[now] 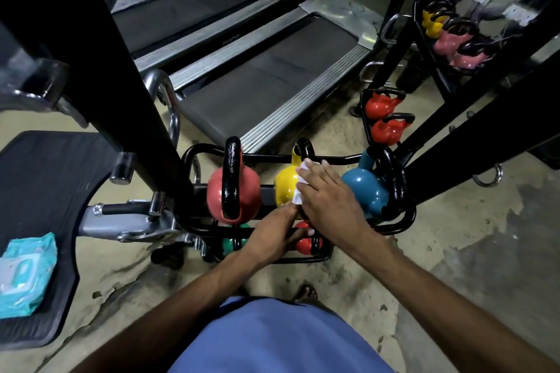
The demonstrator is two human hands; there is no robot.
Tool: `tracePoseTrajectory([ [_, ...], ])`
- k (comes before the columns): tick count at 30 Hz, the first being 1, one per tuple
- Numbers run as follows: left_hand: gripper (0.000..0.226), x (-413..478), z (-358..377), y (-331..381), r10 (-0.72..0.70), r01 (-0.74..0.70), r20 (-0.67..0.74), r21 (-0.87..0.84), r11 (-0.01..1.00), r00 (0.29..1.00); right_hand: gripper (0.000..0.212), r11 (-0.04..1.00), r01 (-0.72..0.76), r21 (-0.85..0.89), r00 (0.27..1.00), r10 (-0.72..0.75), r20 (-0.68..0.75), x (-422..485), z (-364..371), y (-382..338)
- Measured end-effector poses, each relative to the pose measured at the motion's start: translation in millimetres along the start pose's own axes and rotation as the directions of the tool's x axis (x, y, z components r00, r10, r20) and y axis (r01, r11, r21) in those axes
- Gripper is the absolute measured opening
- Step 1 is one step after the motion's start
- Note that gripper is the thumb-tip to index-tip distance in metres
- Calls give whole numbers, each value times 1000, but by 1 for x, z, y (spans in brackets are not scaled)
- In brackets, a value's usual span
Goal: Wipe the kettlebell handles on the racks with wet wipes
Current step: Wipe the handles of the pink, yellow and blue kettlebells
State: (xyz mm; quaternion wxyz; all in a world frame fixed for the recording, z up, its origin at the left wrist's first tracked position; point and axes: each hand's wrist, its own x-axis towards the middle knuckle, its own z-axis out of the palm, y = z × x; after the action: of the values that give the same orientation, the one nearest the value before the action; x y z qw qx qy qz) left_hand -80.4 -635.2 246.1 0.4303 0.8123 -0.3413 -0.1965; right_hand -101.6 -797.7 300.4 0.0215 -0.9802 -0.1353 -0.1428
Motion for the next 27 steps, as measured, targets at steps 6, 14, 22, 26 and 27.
tracePoseTrajectory([
  [6,59,2,-1,-3,-21,21,56,2,1000,998,28,365,-534,763,642,762,84,-12,-2,-37],
  [14,67,3,-4,-1,34,-37,23,101,994,999,38,-730,-392,559,456,373,808,40,8,16],
  [22,68,3,-1,-1,22,-23,-91,-9,1000,996,19,0,-531,848,484,821,303,8,12,-15],
  [26,67,1,7,-1,-39,23,-124,-129,991,992,20,682,-436,588,769,621,-150,-9,4,-25],
  [27,62,2,9,-8,14,-25,-172,-64,998,985,25,794,-363,488,852,495,-172,-9,5,-22],
])
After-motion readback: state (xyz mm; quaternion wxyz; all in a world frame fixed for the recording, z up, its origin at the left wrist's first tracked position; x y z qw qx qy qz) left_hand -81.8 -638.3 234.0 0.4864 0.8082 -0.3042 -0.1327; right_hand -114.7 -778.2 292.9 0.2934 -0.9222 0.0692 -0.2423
